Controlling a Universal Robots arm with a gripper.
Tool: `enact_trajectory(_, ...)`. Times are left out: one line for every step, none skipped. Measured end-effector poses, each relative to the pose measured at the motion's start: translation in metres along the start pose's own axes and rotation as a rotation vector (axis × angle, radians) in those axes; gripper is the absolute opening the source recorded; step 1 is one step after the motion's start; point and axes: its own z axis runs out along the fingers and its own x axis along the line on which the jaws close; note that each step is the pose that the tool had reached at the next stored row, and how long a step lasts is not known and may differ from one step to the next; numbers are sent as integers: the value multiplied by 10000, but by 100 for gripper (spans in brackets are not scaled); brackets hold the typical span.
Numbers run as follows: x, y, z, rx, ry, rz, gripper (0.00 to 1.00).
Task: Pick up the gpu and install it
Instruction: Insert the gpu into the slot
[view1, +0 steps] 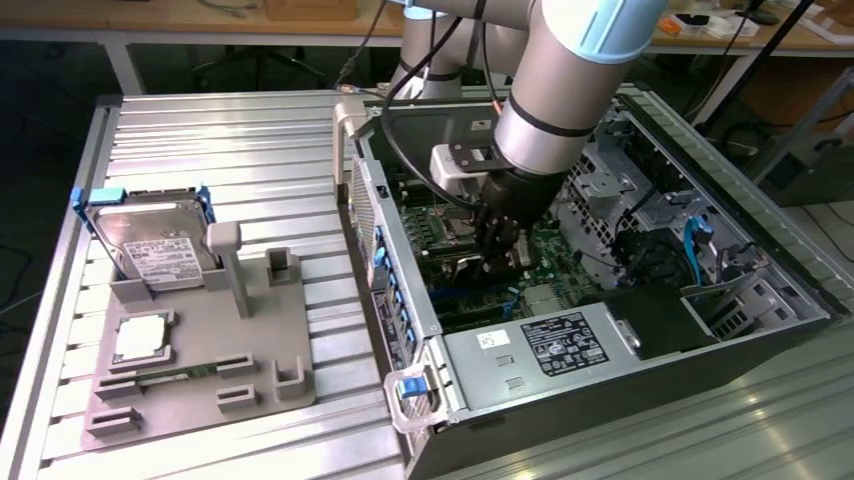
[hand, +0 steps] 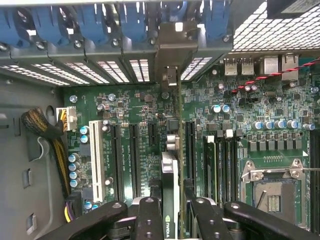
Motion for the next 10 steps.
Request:
enact_trajectory(0,0,0,0,0,0,27)
enact_trajectory(0,0,0,0,0,1,27)
enact_trajectory(0,0,0,0,0,1,27)
enact_trajectory(0,0,0,0,-1,1,27)
enact_trajectory(0,0,0,0,0,1,27)
enact_trajectory(-1,0,0,0,0,1,27)
enact_trajectory(-2,0,3,0,1,1,27)
enact_trajectory(-8,1,9,-1,0,2,27)
enact_trajectory(-11,0,14,-1,1,0,27)
enact_trajectory(-14,0,19,0,0,1,27)
